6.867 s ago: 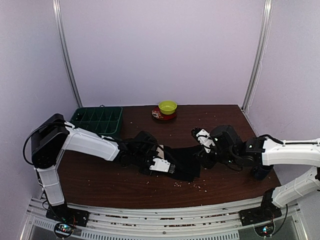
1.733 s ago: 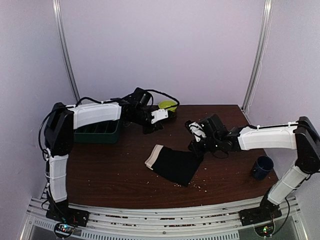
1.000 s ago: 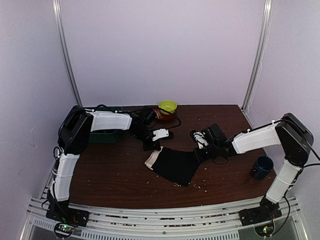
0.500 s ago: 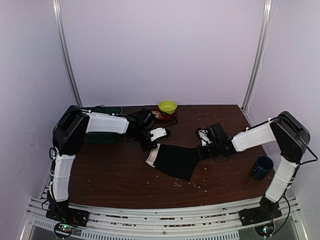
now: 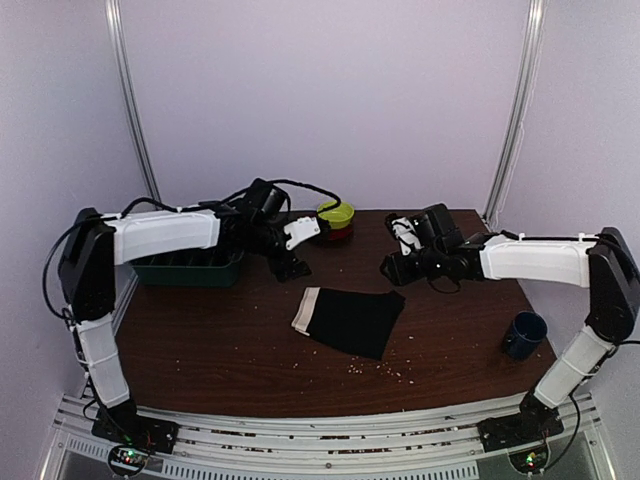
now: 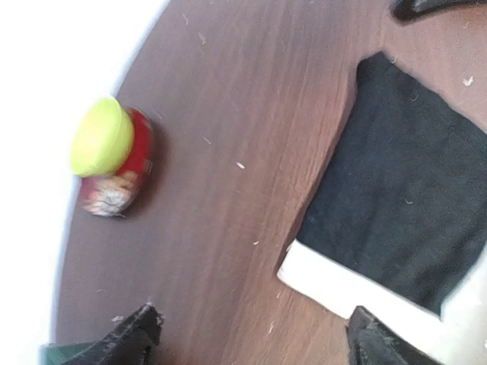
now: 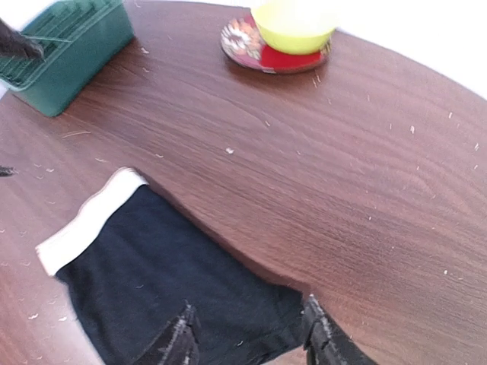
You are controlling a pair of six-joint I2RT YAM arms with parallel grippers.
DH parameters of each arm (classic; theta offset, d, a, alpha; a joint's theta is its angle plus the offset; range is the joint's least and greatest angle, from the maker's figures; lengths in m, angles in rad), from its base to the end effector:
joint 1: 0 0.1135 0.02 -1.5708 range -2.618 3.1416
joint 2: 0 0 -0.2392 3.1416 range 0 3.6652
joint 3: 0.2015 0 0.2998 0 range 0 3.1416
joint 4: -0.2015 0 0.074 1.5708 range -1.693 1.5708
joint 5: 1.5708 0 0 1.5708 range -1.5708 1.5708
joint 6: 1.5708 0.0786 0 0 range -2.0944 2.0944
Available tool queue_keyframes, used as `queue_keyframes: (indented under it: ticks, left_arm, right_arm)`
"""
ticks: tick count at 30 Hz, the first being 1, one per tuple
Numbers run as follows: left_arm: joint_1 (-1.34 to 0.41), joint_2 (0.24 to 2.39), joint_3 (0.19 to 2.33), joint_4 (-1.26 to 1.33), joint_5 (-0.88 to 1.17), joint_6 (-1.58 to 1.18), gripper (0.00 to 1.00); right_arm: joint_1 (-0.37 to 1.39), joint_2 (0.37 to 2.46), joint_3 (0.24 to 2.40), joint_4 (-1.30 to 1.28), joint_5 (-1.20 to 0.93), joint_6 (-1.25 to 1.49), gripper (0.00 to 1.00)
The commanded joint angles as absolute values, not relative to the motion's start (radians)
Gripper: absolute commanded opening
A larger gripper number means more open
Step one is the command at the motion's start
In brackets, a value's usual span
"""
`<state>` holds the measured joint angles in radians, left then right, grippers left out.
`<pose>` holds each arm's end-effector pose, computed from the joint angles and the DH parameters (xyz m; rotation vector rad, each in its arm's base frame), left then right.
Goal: Roll the underwear
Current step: Smooth out the underwear at the center of the board, then pick up the underwear from the center of the board.
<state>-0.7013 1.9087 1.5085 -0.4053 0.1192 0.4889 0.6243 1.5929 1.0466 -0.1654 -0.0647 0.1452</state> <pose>0.3748 -0.3288 0.1703 1.3826 1.9403 -0.2430 0.3401 0.2513 0.1517 -0.5854 2.2515 0.4697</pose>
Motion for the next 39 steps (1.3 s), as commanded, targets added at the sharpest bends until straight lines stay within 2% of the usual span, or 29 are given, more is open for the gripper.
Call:
queue_keyframes:
  ticks: [1, 9, 16, 21, 26, 32, 33, 34, 39]
  left_arm:
    - [-0.699, 1.719, 1.287, -0.269, 0.156, 0.671, 0.98]
    - [-0.766, 1.570, 0.891, 0.041, 0.115, 0.844, 0.98]
    - [-0.876, 1.634, 0.736, 0.307, -0.081, 0.938, 0.97]
    - [-0.913, 1.727, 0.726, 0.401, -0.172, 0.974, 0.89]
    - [-0.931, 1.792, 0.718, 0.464, -0.233, 1.014, 0.73]
    - [-0.951, 1.862, 0.701, 0.523, -0.263, 1.052, 0.66]
    - [-0.954, 1.872, 0.701, 0.527, -0.266, 1.055, 0.63]
    - [-0.957, 1.882, 0.703, 0.529, -0.267, 1.058, 0.56]
    - [-0.964, 1.895, 0.713, 0.504, -0.251, 1.055, 0.11]
  right_arm:
    - [0.676, 1.458, 0.963, -0.197, 0.001, 0.129, 0.51]
    - [0.709, 1.250, 0.765, -0.098, 0.014, 0.147, 0.70]
    - [0.710, 1.197, 0.704, -0.044, 0.011, 0.154, 0.72]
    - [0.710, 1.179, 0.679, -0.030, 0.012, 0.156, 0.73]
    - [0.710, 1.165, 0.668, -0.021, 0.008, 0.154, 0.72]
    - [0.710, 1.160, 0.663, -0.016, 0.008, 0.147, 0.72]
    - [0.710, 1.161, 0.662, -0.016, 0.008, 0.147, 0.72]
    - [0.710, 1.161, 0.661, -0.016, 0.008, 0.144, 0.72]
    - [0.715, 1.169, 0.657, -0.008, 0.010, 0.116, 0.72]
